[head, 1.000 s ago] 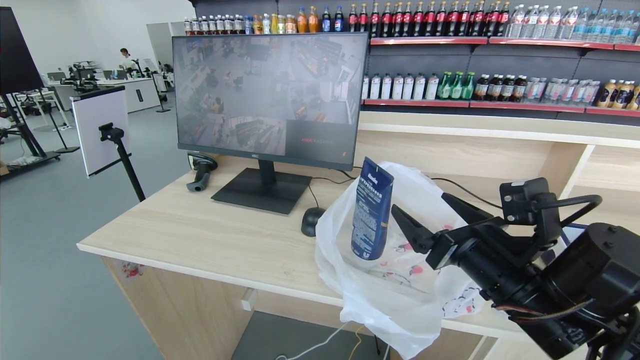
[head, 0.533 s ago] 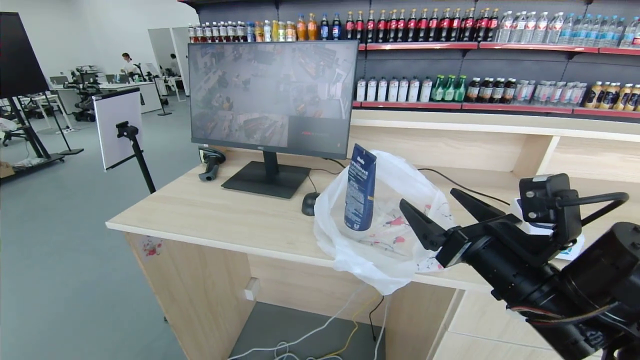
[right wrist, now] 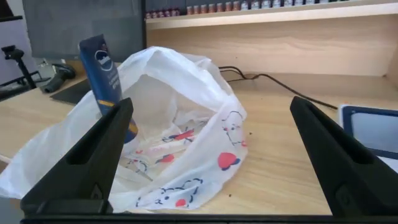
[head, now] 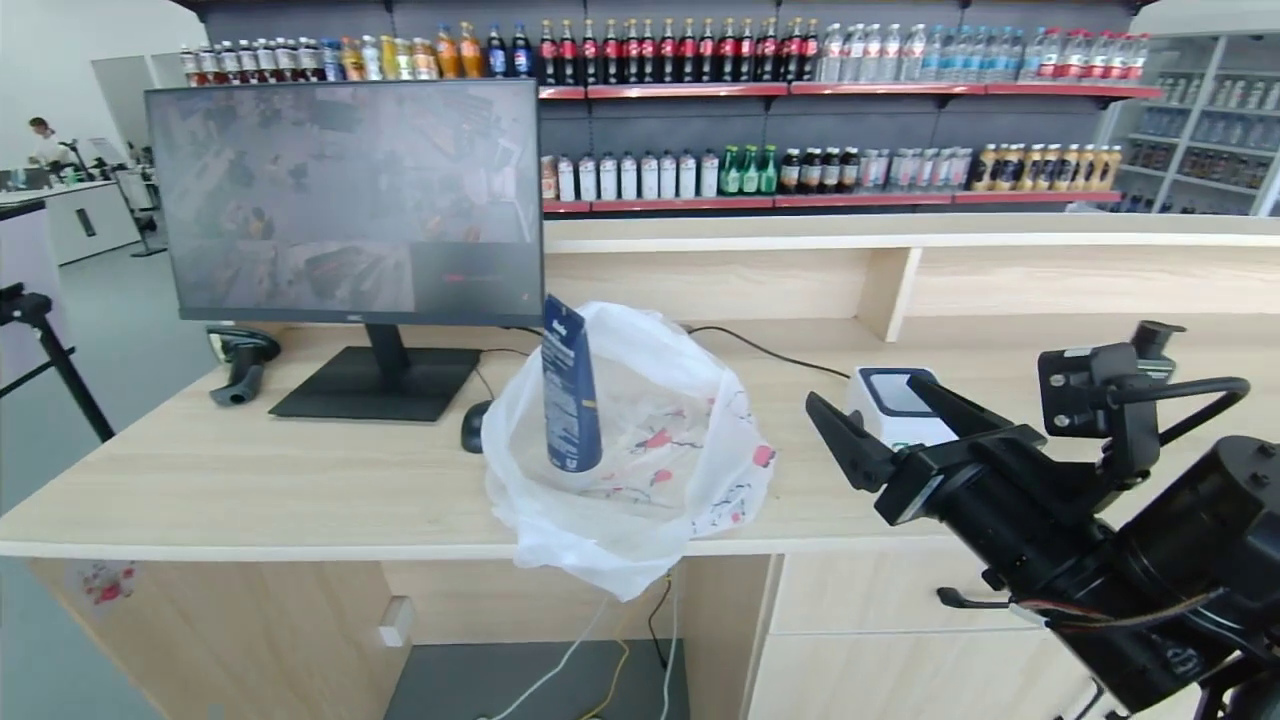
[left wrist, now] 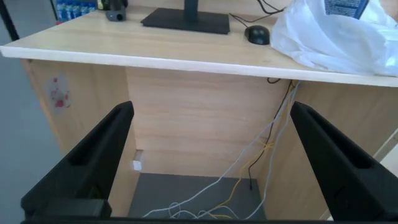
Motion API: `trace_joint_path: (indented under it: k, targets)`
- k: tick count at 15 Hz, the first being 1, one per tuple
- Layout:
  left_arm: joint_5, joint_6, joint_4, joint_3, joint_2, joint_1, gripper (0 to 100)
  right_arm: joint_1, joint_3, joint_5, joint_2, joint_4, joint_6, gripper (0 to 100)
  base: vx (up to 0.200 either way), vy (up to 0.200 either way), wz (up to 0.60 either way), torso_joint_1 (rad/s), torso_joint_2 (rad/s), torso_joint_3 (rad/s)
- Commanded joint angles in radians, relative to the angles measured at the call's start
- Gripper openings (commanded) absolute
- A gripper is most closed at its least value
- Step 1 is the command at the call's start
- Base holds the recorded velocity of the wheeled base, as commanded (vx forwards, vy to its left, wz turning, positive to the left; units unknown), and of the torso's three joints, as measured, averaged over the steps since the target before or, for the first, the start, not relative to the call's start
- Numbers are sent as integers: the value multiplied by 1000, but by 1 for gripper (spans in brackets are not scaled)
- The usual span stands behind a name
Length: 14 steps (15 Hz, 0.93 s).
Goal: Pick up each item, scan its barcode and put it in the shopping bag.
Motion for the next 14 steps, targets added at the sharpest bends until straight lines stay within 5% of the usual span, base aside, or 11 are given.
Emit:
trace_joint_path:
  k: [1, 14]
  targets:
    - [0, -1, -1, 0, 0, 0, 100, 0, 1, 0, 3, -1, 1, 100, 0, 0, -600, 2, 12, -2]
    - [0, -4, -1, 0, 0, 0, 100, -70, -19, 65, 41, -1, 21, 100, 0, -185, -46, 1, 1, 2]
